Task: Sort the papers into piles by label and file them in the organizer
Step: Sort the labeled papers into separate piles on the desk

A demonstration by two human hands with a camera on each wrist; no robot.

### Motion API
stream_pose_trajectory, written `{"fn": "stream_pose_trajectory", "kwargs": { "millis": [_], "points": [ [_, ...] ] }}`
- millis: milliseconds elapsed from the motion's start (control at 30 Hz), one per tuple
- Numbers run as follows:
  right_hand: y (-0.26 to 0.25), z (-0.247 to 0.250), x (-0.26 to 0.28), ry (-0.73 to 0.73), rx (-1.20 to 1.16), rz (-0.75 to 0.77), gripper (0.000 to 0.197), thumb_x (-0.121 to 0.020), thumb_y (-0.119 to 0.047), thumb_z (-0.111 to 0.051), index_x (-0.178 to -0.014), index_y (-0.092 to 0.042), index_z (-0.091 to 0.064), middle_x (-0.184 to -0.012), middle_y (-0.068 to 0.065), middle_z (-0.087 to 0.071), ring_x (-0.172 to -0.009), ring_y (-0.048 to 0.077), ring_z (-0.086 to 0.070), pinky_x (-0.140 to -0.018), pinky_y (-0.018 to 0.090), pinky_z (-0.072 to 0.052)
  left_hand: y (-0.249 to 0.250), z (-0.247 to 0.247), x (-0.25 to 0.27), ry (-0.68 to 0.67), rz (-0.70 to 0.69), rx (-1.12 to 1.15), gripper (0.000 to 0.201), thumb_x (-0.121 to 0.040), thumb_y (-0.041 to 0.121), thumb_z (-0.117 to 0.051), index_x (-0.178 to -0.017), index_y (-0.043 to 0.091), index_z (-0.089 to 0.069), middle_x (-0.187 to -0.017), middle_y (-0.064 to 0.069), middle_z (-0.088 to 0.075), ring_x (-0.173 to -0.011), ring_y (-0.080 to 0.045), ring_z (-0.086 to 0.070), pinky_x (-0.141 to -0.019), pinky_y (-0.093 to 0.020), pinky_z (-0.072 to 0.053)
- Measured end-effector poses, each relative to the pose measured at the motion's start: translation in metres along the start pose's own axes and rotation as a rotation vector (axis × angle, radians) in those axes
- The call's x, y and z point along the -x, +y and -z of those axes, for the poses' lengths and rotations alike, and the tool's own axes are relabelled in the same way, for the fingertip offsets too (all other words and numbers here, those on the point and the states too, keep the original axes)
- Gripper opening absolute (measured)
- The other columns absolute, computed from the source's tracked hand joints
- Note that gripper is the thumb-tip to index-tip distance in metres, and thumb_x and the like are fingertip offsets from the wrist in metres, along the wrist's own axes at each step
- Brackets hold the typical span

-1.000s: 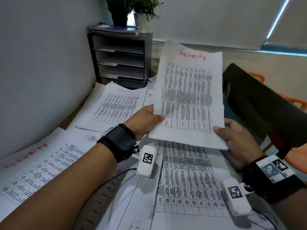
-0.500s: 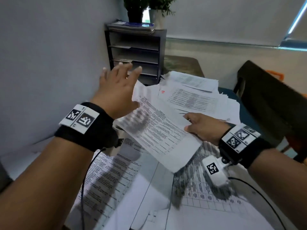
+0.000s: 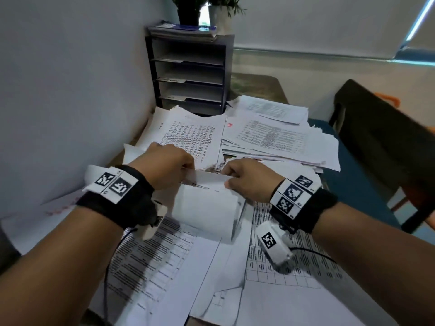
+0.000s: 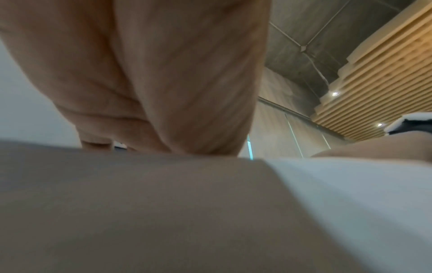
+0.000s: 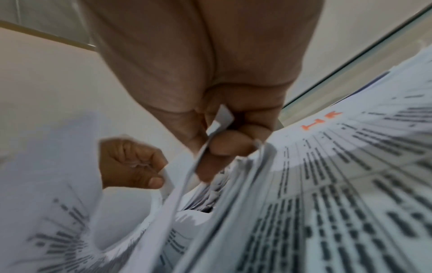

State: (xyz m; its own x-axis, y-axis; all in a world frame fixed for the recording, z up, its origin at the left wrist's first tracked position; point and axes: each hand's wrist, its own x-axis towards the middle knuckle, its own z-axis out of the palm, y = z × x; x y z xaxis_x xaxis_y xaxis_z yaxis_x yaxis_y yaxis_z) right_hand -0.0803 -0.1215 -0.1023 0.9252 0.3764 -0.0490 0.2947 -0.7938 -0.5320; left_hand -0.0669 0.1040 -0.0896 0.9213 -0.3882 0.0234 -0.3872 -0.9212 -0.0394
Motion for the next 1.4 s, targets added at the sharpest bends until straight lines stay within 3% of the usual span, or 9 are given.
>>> {"fn": "stream_pose_trajectory", "kwargs": {
  "millis": [167,367,467,600,700,767,967,1100,1400],
  "points": [
    [0.015,0.004,-0.004,0.264,0.012,-0.032,0.016,-0.097,-0.007,-0.049,-0.097,-0.017,-0.062,-0.080,-0.005,-0.057,-0.067,0.010,-0.049,-0.052,0.024,-0.032,-0.014,0.029,0.019,-0.027,0.038,0.123,0.028,-0.093,0.032,-0.066,-0.120,0.034,-0.063,-0.113,0.006,-0.069,-0.100,-0.020,-0.062,-0.088,-0.040,-0.052],
    [0.012,0.001,-0.003,0.191,-0.087,-0.010,0.011,-0.097,-0.015,-0.053,-0.096,-0.021,-0.062,-0.077,-0.003,-0.061,-0.060,0.012,-0.053,-0.049,0.025,-0.036,0.003,0.039,0.011,-0.059,-0.003,0.135,0.036,-0.098,0.023,-0.058,-0.134,0.029,-0.058,-0.128,0.004,-0.065,-0.112,-0.023,-0.061,-0.095,-0.038,-0.050],
    [0.007,-0.004,0.000,0.100,-0.089,0.010,0.009,-0.095,-0.017,-0.058,-0.091,-0.022,-0.065,-0.070,-0.005,-0.063,-0.048,0.007,-0.056,-0.049,0.026,-0.046,0.016,0.025,-0.002,-0.097,-0.072,0.115,0.026,-0.099,0.016,-0.051,-0.119,0.024,-0.067,-0.110,0.003,-0.071,-0.094,-0.017,-0.059,-0.082,-0.028,-0.047],
    [0.018,0.010,0.009,0.141,-0.153,-0.020,0.012,-0.097,-0.019,-0.056,-0.094,-0.020,-0.068,-0.089,-0.005,-0.072,-0.079,0.011,-0.070,-0.055,0.017,-0.045,0.015,0.003,-0.003,-0.250,-0.069,0.035,0.019,-0.098,0.019,-0.053,-0.097,0.028,-0.069,-0.084,0.009,-0.060,-0.082,-0.017,-0.053,-0.075,-0.026,-0.040],
    [0.048,0.029,0.020,0.243,-0.154,-0.130,0.014,-0.097,-0.019,-0.055,-0.091,-0.021,-0.067,-0.090,-0.004,-0.072,-0.082,0.012,-0.070,-0.061,0.023,-0.048,0.012,-0.008,0.008,-0.388,0.032,0.054,0.011,-0.090,0.027,-0.058,-0.089,0.031,-0.068,-0.084,0.013,-0.064,-0.088,-0.016,-0.062,-0.078,-0.026,-0.049],
    [0.074,0.038,0.033,0.296,-0.223,-0.240,0.015,-0.096,-0.014,-0.058,-0.086,-0.020,-0.066,-0.087,-0.001,-0.071,-0.079,0.017,-0.070,-0.068,0.031,-0.054,0.015,-0.007,0.010,-0.413,0.056,0.021,0.019,-0.090,0.029,-0.058,-0.105,0.031,-0.069,-0.099,0.009,-0.066,-0.101,-0.017,-0.063,-0.082,-0.026,-0.047],
    [0.127,0.044,0.075,0.358,-0.321,-0.434,0.010,-0.092,-0.020,-0.067,-0.101,-0.019,-0.068,-0.100,-0.004,-0.069,-0.097,0.019,-0.066,-0.095,0.044,-0.054,0.069,0.001,-0.028,-0.106,-0.039,0.262,0.044,-0.095,0.035,-0.061,-0.135,0.017,-0.054,-0.125,-0.001,-0.063,-0.104,-0.021,-0.057,-0.080,-0.026,-0.038],
    [0.128,0.042,0.089,0.314,-0.367,-0.455,0.032,-0.093,-0.026,-0.066,-0.123,-0.021,-0.061,-0.125,-0.001,-0.062,-0.115,0.019,-0.060,-0.109,0.044,-0.044,0.110,-0.018,-0.063,-0.106,0.010,0.378,0.061,-0.095,0.042,-0.062,-0.142,0.008,-0.045,-0.144,-0.013,-0.049,-0.125,-0.029,-0.052,-0.092,-0.031,-0.040],
    [0.129,0.036,0.098,0.331,-0.427,-0.454,0.040,-0.093,-0.027,-0.066,-0.132,-0.020,-0.058,-0.130,0.002,-0.060,-0.118,0.016,-0.057,-0.092,0.027,-0.041,0.116,-0.028,-0.080,-0.158,0.161,0.247,0.056,-0.082,0.048,-0.074,-0.124,0.014,-0.059,-0.139,-0.014,-0.036,-0.126,-0.036,-0.042,-0.103,-0.047,-0.044]
  ]
}}
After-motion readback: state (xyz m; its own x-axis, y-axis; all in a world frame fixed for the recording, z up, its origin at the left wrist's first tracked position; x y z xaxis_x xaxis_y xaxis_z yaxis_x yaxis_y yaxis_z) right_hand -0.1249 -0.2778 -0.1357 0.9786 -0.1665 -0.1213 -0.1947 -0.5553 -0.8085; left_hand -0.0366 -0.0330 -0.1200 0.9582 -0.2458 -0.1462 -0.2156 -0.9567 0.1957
